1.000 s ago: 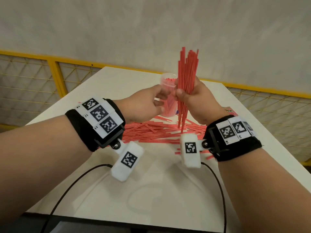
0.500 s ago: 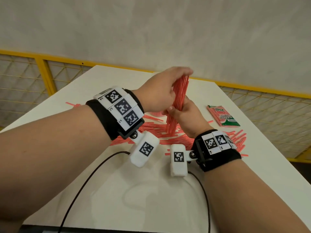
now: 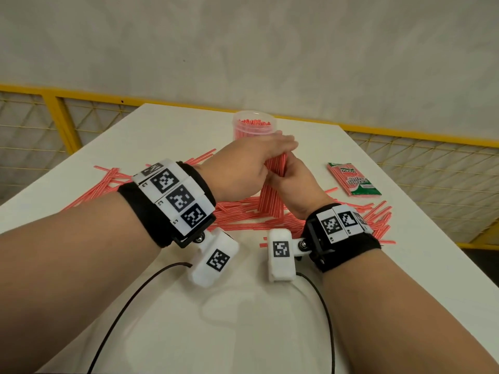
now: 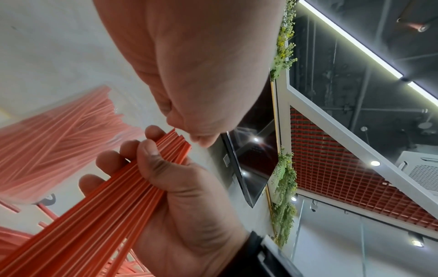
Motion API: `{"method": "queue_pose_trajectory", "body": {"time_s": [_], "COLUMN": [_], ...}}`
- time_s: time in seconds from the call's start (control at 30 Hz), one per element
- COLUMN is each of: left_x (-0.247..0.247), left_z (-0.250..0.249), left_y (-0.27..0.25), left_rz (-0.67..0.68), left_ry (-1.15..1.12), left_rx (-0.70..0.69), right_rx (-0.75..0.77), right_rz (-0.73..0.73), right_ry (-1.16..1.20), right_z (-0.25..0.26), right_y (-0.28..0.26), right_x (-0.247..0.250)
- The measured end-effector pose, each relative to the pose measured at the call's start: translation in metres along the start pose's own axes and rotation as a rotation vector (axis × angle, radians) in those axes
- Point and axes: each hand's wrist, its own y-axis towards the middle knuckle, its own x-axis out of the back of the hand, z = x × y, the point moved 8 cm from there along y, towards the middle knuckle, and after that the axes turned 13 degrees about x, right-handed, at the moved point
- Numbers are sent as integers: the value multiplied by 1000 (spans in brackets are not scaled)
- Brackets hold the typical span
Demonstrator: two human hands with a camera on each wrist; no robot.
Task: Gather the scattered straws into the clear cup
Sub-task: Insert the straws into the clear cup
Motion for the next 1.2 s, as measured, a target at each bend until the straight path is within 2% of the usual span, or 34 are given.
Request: {"method": "queue_pose_trajectory", "body": {"time_s": [0.07, 0.13, 0.23, 0.3, 0.37, 0.43, 0.6, 0.67, 0.8, 0.9, 1.0, 1.2], "left_x": [-4, -1, 18, 25, 18, 6, 13, 17, 24, 32, 38, 37], "left_z": [2, 3, 19, 33, 47, 57, 53, 45, 30, 35, 42, 66], "left_y": [-2, -4, -5, -8, -10, -14, -4, 2, 16, 32, 46, 61], "left_rz": [59, 48, -116, -154, -37, 127, 240, 314, 472, 412, 266, 58], "left_ry": [22, -20, -118, -83, -19, -31, -223, -435, -998, -1203, -1206, -1210], "left_rx": [14, 49, 206, 332, 432, 466, 389, 336, 205, 189, 174, 199], "right_rx": [-19, -32, -48, -50, -29, -3, -18, -29, -37, -37, -58, 32], "right_rz": [7, 17, 7, -22, -57, -68, 38, 89, 143, 89, 19, -79], "right_ry": [13, -3, -4, 13, 79, 180, 438, 501, 512, 534, 439, 189], "right_z": [-2, -4, -4, 0, 10, 25, 64, 78, 96, 102, 94, 75], "right_y": [-1, -1, -2, -2, 1, 5, 26, 35, 57, 74, 92, 114], "right_x": [-1, -3, -1, 2, 4, 5, -14, -25, -36, -33, -26, -8]}}
